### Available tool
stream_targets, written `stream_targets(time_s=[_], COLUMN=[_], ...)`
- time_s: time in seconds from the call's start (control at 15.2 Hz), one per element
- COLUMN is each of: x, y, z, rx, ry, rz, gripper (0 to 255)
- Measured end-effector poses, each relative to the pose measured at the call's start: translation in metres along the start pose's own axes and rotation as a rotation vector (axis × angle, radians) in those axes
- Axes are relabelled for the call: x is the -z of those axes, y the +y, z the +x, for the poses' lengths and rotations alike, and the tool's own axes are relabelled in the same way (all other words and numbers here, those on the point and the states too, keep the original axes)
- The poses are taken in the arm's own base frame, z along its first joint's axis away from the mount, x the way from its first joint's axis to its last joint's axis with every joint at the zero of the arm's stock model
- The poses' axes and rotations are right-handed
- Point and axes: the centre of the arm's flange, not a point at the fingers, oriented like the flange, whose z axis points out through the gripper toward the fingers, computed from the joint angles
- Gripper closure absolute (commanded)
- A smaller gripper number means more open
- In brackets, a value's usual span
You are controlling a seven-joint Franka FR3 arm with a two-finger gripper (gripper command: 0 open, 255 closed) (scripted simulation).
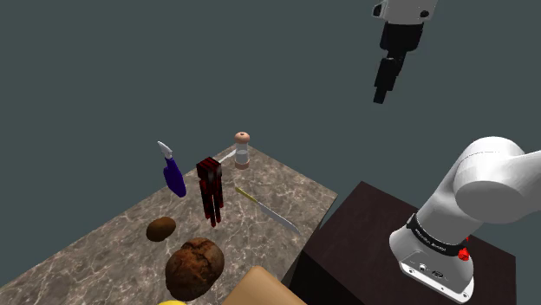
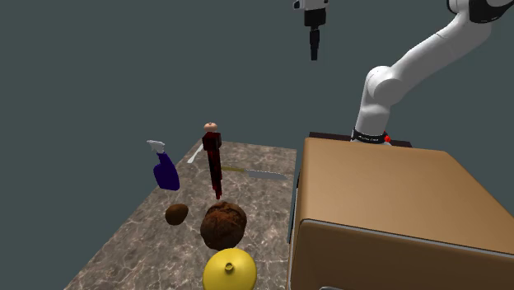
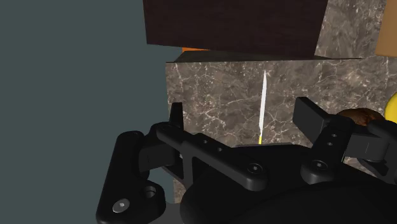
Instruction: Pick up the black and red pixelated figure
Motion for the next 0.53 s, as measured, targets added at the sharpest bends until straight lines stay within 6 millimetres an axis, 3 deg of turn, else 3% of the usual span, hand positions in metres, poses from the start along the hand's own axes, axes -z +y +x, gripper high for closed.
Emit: stream_targets(time_s=[0.13, 0.53], x=[-0.002, -0.031], y=[-0.003, -0.043], z=[0.004, 0.055], rx=[0.003, 0.038], ry=[0.001, 0.018], rz=[0.0, -0.002], gripper=[0, 0])
